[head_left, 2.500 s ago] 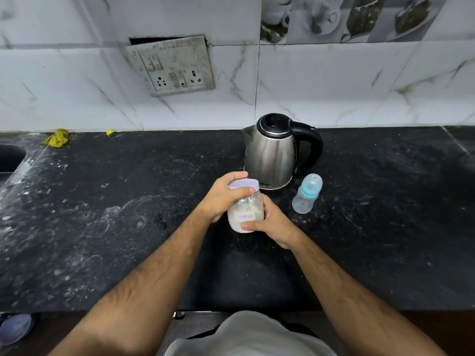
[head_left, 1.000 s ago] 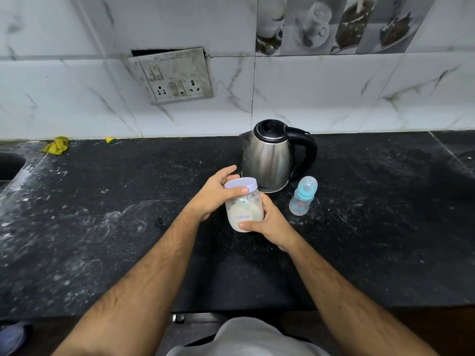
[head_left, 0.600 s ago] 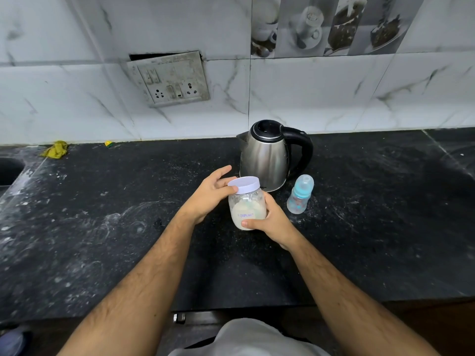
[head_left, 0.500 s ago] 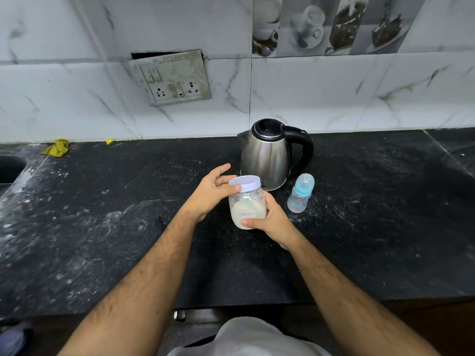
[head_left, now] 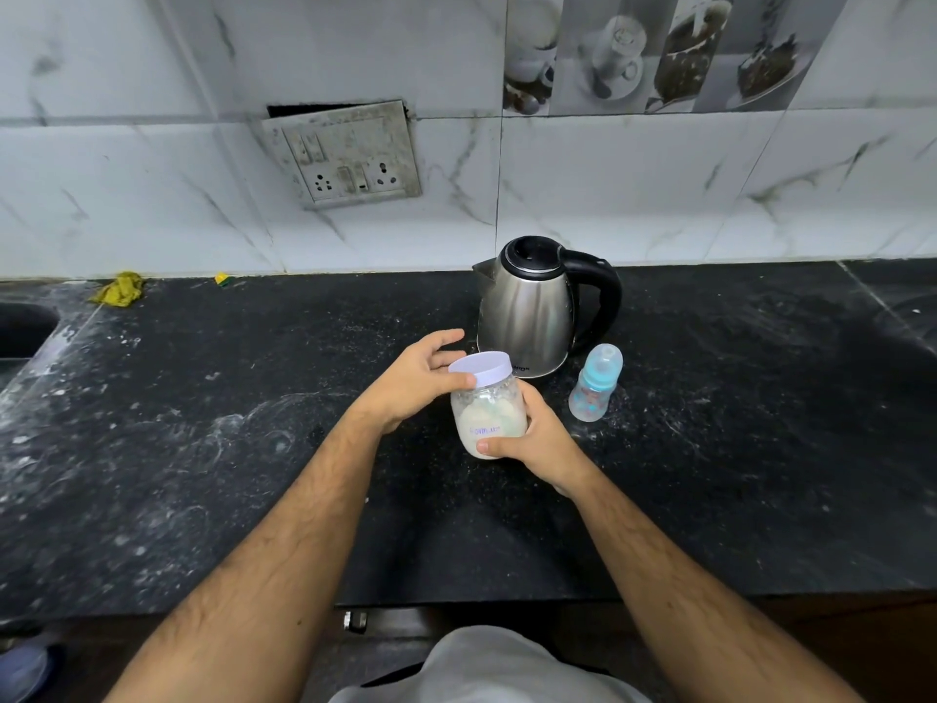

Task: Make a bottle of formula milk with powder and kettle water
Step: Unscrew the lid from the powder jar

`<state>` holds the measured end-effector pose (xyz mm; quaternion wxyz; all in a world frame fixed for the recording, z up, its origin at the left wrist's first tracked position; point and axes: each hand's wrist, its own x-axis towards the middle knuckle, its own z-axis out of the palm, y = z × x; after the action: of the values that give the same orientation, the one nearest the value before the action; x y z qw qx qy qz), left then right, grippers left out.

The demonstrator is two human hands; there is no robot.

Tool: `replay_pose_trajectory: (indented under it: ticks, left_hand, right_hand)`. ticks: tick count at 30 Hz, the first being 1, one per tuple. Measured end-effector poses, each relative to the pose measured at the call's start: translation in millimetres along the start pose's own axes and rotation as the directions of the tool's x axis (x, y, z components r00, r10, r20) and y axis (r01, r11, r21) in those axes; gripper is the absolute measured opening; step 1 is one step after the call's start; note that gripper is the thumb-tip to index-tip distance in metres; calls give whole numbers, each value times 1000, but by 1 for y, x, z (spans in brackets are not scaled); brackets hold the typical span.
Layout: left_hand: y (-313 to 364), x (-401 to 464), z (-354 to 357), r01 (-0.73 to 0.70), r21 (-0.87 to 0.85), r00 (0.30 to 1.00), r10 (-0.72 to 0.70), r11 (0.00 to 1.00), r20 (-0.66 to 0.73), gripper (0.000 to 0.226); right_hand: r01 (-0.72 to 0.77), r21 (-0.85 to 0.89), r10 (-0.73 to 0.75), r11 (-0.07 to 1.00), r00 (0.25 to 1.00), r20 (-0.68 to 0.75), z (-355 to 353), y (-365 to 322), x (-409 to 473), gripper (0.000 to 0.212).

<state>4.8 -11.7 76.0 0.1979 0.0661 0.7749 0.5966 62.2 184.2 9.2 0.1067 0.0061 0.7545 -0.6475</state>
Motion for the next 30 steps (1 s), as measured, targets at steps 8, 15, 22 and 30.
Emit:
replay_pose_trajectory:
  ticks: [8, 15, 22, 30]
  left_hand:
    - [8, 4, 5, -26, 148, 999, 20, 989, 37, 93]
    - [3, 5, -3, -21, 289, 992, -15, 957, 122, 66]
    - [-12, 4, -10, 32, 74, 990, -21, 997, -140, 63]
    - [-63, -9, -32, 260, -526, 869, -434, 810, -238, 36]
  right_hand:
    - [-4, -30, 5, 1000, 1000, 21, 18, 1, 0, 89]
    - [-31, -76, 31, 997, 1000, -3, 24, 4, -1, 91]
    - [-56, -147, 48, 987, 997, -57, 28, 10, 1, 94]
    - [-85, -158, 61, 984, 987, -152, 25, 15, 4, 86]
